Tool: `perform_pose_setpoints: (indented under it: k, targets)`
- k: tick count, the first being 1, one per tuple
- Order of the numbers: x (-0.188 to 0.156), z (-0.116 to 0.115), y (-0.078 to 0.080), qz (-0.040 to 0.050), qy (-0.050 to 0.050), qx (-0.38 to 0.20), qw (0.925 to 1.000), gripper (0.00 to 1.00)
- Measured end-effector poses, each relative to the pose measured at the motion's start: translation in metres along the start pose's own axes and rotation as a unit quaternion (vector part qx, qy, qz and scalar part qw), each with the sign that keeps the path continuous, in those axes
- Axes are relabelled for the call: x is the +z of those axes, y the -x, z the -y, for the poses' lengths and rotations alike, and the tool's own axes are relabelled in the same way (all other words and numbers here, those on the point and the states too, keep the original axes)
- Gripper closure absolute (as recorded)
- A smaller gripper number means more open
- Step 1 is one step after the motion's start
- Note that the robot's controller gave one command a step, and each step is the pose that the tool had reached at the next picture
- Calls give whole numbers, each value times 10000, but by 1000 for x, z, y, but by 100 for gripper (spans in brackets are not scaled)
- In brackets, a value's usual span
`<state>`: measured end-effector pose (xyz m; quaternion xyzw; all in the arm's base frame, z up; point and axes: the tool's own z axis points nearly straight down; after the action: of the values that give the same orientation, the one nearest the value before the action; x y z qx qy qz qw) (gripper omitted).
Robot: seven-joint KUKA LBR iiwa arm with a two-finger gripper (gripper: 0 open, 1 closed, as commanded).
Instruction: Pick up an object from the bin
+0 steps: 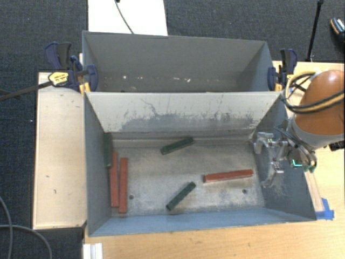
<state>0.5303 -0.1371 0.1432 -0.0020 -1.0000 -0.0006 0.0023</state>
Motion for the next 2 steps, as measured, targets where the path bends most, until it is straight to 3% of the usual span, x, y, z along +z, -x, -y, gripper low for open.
perform_pose_setpoints:
  k: [1, 2]
  targets:
    - [75, -20, 21, 12, 4, -460, 9989, 0]
    - [71, -18, 22, 38, -11, -482, 9988, 100]
